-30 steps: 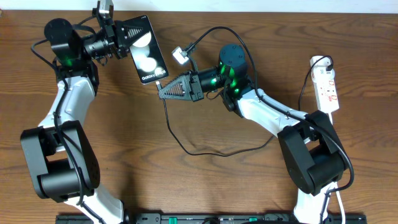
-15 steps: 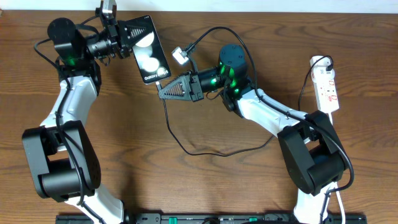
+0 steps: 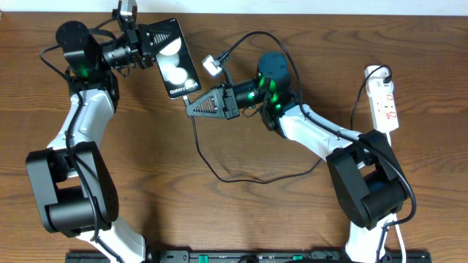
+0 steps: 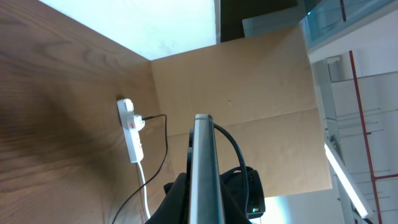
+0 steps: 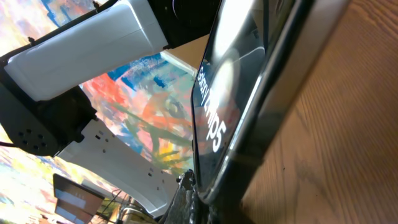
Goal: Plug charger to phone and switch on socket
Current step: 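Push the plug into the phone's bottom port with the right gripper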
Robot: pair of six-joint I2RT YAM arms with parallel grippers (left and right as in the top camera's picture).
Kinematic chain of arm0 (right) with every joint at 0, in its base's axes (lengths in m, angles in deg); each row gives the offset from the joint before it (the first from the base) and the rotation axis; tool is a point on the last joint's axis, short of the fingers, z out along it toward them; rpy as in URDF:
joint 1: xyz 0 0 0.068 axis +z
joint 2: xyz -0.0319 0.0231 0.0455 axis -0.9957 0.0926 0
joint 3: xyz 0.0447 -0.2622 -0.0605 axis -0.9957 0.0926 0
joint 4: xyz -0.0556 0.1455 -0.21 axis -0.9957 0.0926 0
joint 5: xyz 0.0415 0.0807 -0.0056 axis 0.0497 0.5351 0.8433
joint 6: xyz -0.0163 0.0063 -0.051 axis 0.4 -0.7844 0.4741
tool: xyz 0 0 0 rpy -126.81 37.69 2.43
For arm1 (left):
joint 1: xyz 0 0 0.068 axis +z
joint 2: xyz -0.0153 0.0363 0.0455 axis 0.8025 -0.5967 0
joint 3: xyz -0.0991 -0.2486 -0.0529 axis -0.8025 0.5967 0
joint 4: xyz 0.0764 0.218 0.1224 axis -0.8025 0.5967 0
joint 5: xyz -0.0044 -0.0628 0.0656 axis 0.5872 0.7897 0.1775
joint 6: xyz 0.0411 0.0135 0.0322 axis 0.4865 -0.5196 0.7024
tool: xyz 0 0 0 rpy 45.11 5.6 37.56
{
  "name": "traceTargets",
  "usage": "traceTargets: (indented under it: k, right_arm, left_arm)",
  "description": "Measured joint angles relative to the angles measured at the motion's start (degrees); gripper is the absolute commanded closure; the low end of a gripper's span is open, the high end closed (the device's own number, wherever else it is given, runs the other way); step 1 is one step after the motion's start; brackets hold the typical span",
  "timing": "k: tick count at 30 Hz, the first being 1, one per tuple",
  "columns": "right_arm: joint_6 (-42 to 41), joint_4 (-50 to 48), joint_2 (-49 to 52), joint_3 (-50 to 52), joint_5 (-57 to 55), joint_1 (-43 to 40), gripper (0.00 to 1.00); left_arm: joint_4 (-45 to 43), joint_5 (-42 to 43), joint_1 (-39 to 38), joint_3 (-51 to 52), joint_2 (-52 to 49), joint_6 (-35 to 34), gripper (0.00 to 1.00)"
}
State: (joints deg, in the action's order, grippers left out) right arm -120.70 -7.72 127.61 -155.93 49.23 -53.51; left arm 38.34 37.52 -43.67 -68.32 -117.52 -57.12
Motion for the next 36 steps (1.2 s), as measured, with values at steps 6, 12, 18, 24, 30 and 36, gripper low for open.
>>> traceTargets:
  k: [6,12,18,24,30,36]
  right_arm:
    - [-0.02,0.00,0.00,0.00,0.02,-0.22,0.99]
    - [-0.17,0.04,0.00,0.00,-0.20,-0.48,0.99]
    - [-0.17,0.07,0.00,0.00,-0.22,-0.48,0.99]
    - [-0.17,0.07,0.00,0.00,-0.20,-0.48,0.99]
    - [-0.17,0.07,0.00,0.00,-0.20,-0.48,0.99]
    - [-0.20,0.07,0.00,0.00,-0.17,-0.48,0.99]
  left_arm:
    - [0.00,0.00,0.33,0.00,0.00,0.00,0.93]
    - [0.00,0.20,1.29,0.00,0.00,-0.02,0.93]
    - [0.00,0.22,1.33,0.00,0.00,0.00,0.93]
    - [0.00,0.22,1.33,0.00,0.00,0.00,0.92]
    - [0.00,0.22,1.27,0.00,0.00,-0.02,0.93]
    - [0.00,0.20,0.96,-0.02,0.00,-0.02,0.92]
